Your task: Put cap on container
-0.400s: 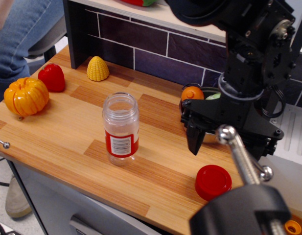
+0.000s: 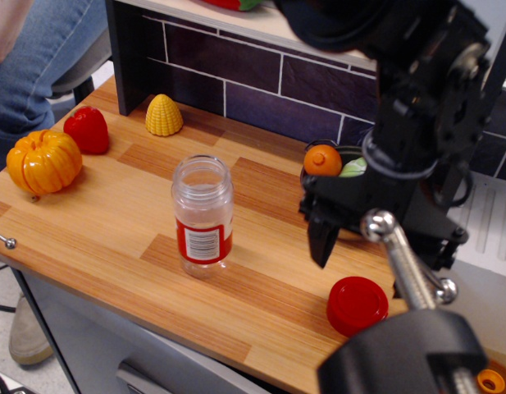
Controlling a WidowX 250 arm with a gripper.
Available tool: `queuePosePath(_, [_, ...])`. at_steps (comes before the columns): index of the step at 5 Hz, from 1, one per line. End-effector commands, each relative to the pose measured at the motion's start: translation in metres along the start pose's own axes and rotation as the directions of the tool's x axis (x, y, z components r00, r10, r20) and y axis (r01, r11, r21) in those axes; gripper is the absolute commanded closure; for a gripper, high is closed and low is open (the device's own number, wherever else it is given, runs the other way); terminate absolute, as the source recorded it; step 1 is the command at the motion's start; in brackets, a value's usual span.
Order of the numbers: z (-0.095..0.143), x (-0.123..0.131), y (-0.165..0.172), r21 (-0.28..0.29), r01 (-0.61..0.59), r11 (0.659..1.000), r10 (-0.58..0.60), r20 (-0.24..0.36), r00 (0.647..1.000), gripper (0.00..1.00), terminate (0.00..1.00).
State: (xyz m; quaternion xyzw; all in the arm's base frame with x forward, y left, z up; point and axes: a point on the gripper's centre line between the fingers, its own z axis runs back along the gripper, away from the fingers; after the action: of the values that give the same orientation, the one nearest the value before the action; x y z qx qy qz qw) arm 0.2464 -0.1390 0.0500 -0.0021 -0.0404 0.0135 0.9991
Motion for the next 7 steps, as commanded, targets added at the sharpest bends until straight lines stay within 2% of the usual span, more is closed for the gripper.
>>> queuePosePath(1, [-0.021,0.006,0.005,-0.044,-0.002,0.999,0.006,0.110,0.994,0.00,0.00])
queuePosePath(3, [-0.041,0.011,-0.005,-0.021,-0.030,0.999,0.033,0.149,0.988,0.00,0.00])
queuePosePath(5, [-0.050,0.014,-0.015,0.016,-0.054,0.998,0.051,0.152,0.987,0.00,0.00])
queuePosePath(6, [-0.022,0.019,-0.012,0.037,-0.063,0.997,0.059,0.109,0.992,1.00,0.00])
queuePosePath(7, [0.016,0.028,0.001,0.037,-0.056,0.998,0.054,0.073,0.996,1.00,0.00])
